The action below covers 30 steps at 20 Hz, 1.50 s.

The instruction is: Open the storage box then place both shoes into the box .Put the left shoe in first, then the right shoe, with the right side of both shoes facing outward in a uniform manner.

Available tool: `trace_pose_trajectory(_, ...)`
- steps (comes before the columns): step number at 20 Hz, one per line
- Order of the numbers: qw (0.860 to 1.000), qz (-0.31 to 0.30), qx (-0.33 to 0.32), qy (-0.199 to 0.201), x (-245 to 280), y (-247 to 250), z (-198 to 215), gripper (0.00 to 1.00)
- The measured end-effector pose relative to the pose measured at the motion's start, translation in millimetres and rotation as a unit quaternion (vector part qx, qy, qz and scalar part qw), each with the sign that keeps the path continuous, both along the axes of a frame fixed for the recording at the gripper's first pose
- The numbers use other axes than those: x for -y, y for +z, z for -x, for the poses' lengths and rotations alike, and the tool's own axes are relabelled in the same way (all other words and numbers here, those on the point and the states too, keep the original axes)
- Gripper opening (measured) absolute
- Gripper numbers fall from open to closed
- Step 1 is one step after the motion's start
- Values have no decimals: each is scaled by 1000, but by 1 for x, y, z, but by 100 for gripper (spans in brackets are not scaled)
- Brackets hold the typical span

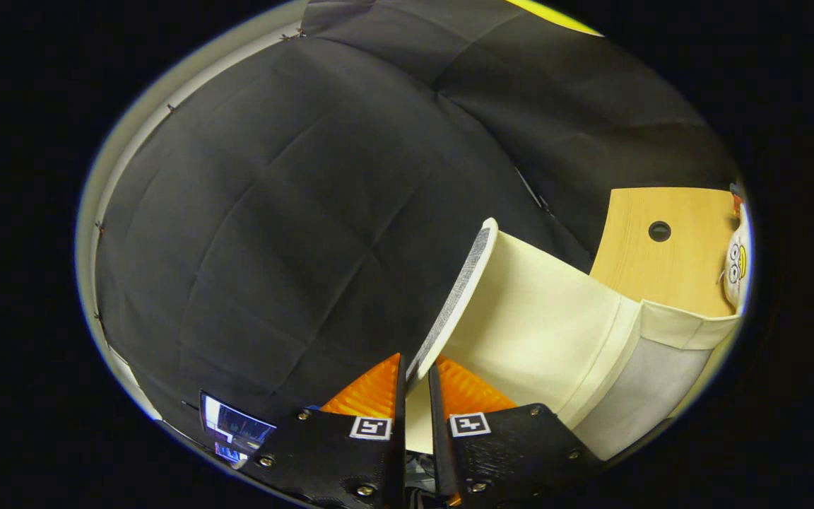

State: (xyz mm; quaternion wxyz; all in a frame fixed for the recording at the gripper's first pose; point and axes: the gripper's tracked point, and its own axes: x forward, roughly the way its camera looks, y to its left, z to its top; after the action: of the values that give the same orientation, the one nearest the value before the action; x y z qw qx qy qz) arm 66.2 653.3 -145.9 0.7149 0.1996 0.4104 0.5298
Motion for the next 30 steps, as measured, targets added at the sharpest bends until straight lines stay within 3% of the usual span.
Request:
trace_pose_trajectory(3,999,27,41,-3,-11,-4,-4,64)
trace_pose_trajectory(6,997,45,67,3,-1,4,1,75)
trace_pose_trajectory(9,996,50,72,1,25,11,3,78)
trace_pose_trajectory(11,996,49,68,-10,43,11,-2,98)
trace_pose_trajectory(20,991,76,76,-82,205,10,-33,97)
trace_pose_trajectory(30,974,143,86,-151,360,-47,-36,97)
